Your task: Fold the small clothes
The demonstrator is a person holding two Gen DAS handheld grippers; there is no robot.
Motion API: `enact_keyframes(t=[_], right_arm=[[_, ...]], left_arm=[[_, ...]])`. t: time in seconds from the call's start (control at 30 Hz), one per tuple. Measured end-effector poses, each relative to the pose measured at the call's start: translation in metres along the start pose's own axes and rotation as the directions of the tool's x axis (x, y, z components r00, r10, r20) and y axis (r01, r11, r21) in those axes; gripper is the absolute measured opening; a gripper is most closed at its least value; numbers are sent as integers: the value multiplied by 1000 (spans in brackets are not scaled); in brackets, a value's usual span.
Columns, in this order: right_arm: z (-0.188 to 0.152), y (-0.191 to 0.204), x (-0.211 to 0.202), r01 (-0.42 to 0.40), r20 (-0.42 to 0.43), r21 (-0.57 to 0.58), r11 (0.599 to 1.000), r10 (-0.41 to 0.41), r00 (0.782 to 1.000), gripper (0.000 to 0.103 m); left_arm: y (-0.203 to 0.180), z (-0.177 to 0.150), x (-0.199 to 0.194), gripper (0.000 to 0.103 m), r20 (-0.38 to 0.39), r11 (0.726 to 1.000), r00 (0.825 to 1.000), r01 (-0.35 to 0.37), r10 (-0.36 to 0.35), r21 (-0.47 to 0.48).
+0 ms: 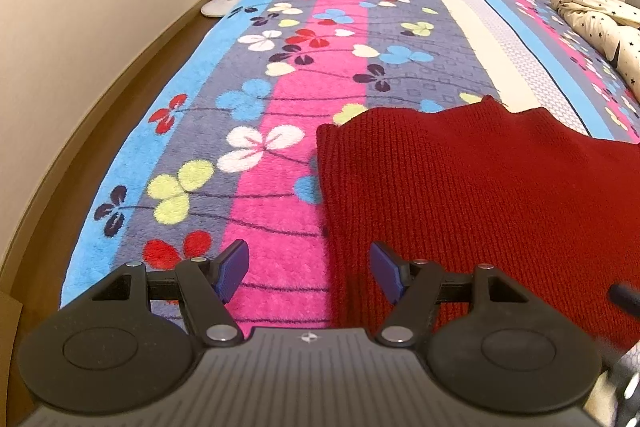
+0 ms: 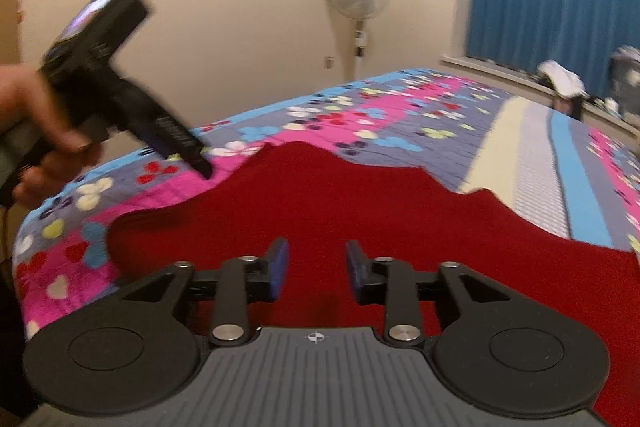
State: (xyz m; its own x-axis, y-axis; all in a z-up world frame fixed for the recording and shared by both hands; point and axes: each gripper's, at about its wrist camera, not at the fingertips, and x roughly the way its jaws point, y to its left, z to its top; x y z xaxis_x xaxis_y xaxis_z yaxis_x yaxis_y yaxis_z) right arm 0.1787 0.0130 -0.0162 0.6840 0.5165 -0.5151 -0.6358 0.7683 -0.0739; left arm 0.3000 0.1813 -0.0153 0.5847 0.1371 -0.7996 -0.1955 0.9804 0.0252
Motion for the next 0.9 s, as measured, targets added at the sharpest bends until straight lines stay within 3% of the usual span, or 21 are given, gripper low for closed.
enact_keyframes(t=[0.2, 0.4, 0.53, 0.73, 0.9], right_arm=[[-10, 35, 16, -122, -35, -99, 988, 119, 992, 58], [-27, 75, 40, -96, -120, -341, 935, 58, 991, 75], [-36, 94, 45, -49, -89, -462, 885, 9, 996, 75], [-34, 106, 48, -25, -64, -524, 851, -10, 998, 75], [-29, 101, 60, -1, -46, -532, 847, -28, 999, 75]], left_arm=[[1, 1, 2, 73, -6, 1000, 1000, 3, -3, -9], [5, 1, 4, 75, -16, 1000, 1000, 0, 0, -18], [5, 1, 4, 75, -17, 1000, 1000, 0, 0, -19], [3, 1, 6, 75, -22, 1000, 1000, -2, 2, -16], [1, 0, 8, 75, -25, 1000, 1000, -2, 2, -12]])
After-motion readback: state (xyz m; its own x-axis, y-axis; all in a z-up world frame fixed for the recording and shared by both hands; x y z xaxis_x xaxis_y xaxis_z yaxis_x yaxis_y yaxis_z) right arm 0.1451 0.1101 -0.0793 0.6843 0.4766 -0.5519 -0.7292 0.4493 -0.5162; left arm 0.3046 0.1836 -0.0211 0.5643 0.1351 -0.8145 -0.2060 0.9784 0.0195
